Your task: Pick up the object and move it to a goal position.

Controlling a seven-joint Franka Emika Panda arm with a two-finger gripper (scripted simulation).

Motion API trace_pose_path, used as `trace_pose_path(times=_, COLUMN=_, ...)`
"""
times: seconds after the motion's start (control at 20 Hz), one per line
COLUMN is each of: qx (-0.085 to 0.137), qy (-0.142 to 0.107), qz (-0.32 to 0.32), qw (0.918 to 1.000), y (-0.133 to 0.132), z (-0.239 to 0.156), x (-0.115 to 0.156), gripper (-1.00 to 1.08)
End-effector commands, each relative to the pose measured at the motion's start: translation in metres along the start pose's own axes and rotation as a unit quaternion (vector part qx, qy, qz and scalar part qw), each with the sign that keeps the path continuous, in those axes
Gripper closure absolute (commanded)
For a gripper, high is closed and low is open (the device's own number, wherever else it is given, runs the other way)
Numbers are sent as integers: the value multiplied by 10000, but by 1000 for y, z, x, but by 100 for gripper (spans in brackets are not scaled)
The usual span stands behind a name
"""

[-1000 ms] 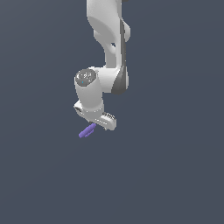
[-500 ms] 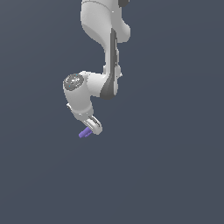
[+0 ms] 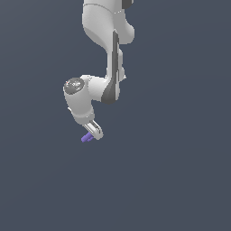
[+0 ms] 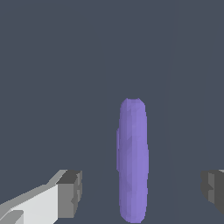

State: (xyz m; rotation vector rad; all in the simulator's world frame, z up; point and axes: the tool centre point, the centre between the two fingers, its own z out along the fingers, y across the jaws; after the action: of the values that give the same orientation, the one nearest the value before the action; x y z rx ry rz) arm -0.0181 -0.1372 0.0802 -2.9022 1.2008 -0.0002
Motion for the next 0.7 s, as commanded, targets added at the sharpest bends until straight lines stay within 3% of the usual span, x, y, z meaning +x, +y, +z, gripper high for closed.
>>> trace_pose_path(times=0.0, qx=-3, qy=-3, qz=5, qw=10000, y=1, z=7, x=0, gripper=-92)
trace_pose_path(times=0.6, qx=-4, qy=0, qz=29, qw=10000, y=1, z=48, x=0, gripper=-92)
trace_pose_path(times=0.65, qx=-4, qy=0, qz=29, qw=10000, y=1, z=48, x=0, gripper=108)
